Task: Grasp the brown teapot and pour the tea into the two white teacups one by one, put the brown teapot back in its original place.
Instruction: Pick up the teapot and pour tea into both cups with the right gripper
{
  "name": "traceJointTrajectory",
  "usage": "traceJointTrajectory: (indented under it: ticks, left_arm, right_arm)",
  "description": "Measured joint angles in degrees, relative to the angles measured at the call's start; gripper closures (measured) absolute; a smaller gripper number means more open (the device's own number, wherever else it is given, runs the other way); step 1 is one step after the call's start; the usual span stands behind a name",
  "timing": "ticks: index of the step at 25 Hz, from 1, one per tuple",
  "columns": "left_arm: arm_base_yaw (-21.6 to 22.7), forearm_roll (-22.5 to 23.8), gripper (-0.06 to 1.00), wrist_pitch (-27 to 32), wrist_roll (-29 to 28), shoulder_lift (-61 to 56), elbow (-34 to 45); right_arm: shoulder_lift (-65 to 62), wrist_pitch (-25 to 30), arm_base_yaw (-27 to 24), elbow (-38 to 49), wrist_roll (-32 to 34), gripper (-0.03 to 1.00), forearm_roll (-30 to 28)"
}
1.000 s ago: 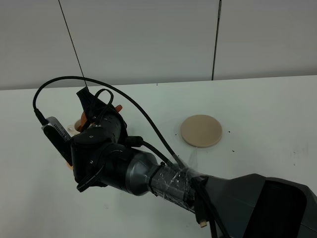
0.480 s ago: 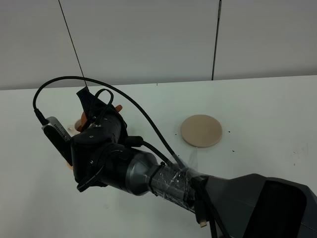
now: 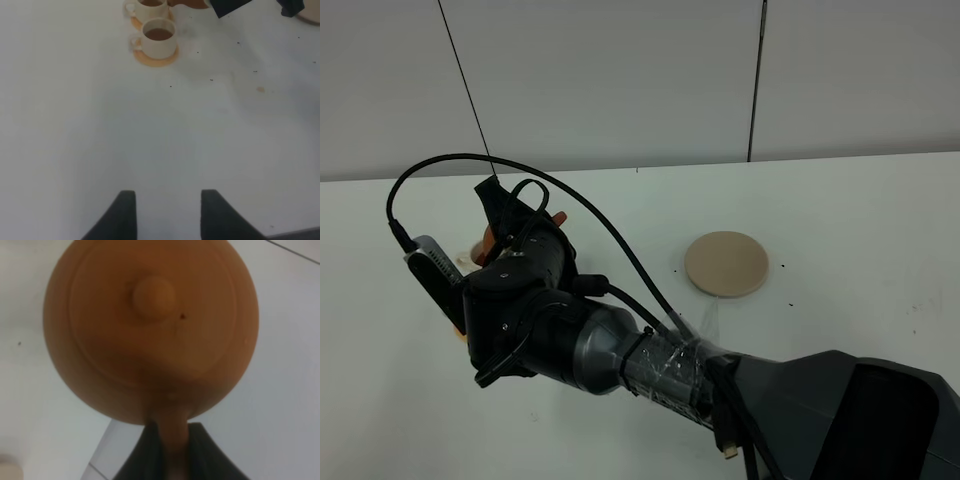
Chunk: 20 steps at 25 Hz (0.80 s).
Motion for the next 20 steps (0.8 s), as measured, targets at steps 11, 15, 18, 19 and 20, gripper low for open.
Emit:
traceJointTrajectory:
  ticks: [11,15,18,19,20]
  left_arm:
    - [0.00,0.00,0.57,0.00,0.00,0.00,0.00]
    - [0.00,0.00,0.57,0.00,0.00,0.00,0.00]
    - [0.00,0.00,0.57,0.00,0.00,0.00,0.00]
    - [0.00,0.00,0.57,0.00,0.00,0.00,0.00]
    - [0.00,0.00,0.57,0.00,0.00,0.00,0.00]
  right_arm:
    - [0.00,0.06,0.00,0.00,0.48,0.88,2.80]
    - [0.00,0.06,0.00,0.00,1.48,0.88,2.95]
    - [0.00,0.32,0.05,0.00,2.24,0.88,2.95]
    - [0.00,0.41,0.00,0.00,2.48,0.88,2.95]
    - [0.00,0.72,0.00,0.00,2.63,0.88,3.02]
